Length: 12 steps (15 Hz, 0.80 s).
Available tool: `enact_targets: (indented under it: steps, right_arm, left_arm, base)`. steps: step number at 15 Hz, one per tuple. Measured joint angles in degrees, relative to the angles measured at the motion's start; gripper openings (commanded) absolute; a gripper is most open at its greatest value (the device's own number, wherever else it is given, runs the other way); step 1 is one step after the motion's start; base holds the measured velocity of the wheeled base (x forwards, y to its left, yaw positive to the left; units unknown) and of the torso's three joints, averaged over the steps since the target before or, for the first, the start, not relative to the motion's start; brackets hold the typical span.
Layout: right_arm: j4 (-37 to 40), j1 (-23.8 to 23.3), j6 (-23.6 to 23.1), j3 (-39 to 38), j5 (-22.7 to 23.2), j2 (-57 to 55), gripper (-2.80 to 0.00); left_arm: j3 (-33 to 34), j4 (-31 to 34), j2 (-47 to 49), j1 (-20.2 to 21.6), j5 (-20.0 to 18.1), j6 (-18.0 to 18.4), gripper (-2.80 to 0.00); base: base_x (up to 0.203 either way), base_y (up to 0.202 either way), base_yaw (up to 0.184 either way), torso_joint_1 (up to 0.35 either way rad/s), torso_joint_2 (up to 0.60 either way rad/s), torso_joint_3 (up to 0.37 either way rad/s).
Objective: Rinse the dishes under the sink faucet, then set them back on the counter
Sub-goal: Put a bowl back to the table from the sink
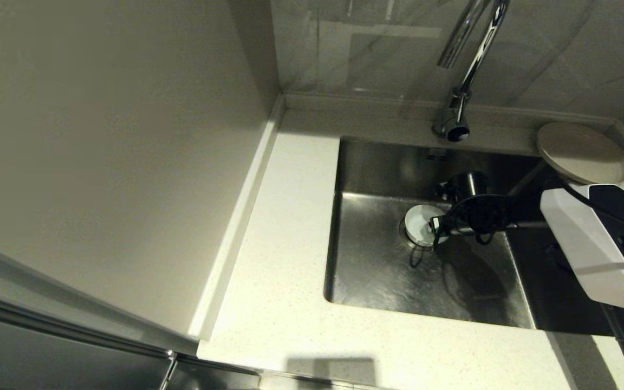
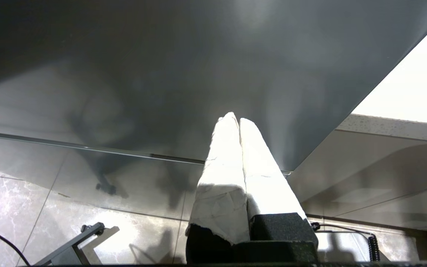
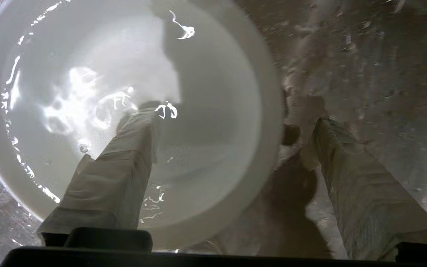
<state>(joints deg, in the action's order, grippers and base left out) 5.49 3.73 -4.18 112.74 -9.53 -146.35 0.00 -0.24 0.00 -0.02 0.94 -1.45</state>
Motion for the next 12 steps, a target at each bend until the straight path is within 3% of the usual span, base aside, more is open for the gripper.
enact_targets:
  steps: [2, 3, 12]
  right_arm:
    - [-0.12, 0.15, 0.0, 0.1, 0.02, -0.51, 0.0]
    - [-0.33, 0.15, 0.0, 0.18, 0.02, -0.72, -2.8]
    - [-3.8, 0.17, -0.24, 0.55, 0.83, -1.22, -2.8]
  left_arm:
    - [0.0, 0.0, 0.0, 0.0, 0.0, -0.02, -2.8]
    - [0.0, 0.0, 0.0, -0.02, 0.0, -0.02, -2.8]
    - [0.0, 0.04, 0.0, 0.02, -0.01, 0.03, -2.8]
  base:
    - [0.0, 0.0, 0.0, 0.0, 0.0, 0.0]
    - [0.0, 0.0, 0.0, 0.0, 0.0, 0.0]
    - [0.0, 0.0, 0.0, 0.0, 0.0, 0.0]
